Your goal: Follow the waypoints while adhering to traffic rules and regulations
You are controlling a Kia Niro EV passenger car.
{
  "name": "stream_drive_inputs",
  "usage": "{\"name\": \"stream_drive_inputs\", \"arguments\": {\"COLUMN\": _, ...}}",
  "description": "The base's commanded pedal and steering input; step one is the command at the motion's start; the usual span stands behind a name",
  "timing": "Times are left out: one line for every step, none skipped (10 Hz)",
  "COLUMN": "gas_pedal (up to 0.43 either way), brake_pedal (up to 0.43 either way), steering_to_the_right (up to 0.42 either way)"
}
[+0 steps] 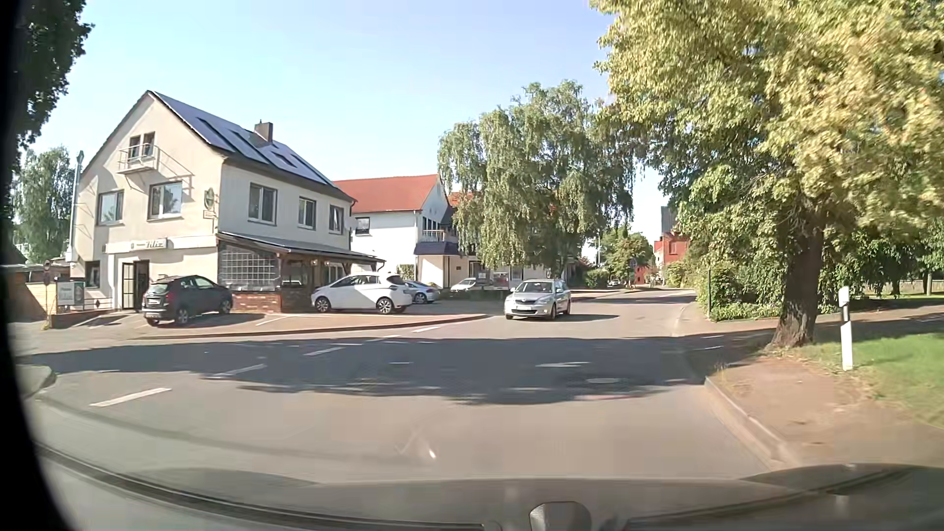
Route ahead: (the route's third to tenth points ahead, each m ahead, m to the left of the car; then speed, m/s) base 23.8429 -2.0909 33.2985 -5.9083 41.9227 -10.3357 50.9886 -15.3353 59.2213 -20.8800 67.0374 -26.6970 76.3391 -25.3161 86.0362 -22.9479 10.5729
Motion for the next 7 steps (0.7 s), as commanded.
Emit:
{"name": "stream_drive_inputs", "arguments": {"gas_pedal": 0.13, "brake_pedal": 0.006, "steering_to_the_right": 0.076}}
{"name": "stream_drive_inputs", "arguments": {"gas_pedal": 0.13, "brake_pedal": 0.006, "steering_to_the_right": 0.075}}
{"name": "stream_drive_inputs", "arguments": {"gas_pedal": 0.11, "brake_pedal": 0.006, "steering_to_the_right": 0.075}}
{"name": "stream_drive_inputs", "arguments": {"gas_pedal": 0.098, "brake_pedal": 0.006, "steering_to_the_right": 0.075}}
{"name": "stream_drive_inputs", "arguments": {"gas_pedal": 0.098, "brake_pedal": 0.006, "steering_to_the_right": 0.073}}
{"name": "stream_drive_inputs", "arguments": {"gas_pedal": 0.098, "brake_pedal": 0.012, "steering_to_the_right": 0.069}}
{"name": "stream_drive_inputs", "arguments": {"gas_pedal": 0.098, "brake_pedal": 0.006, "steering_to_the_right": 0.065}}
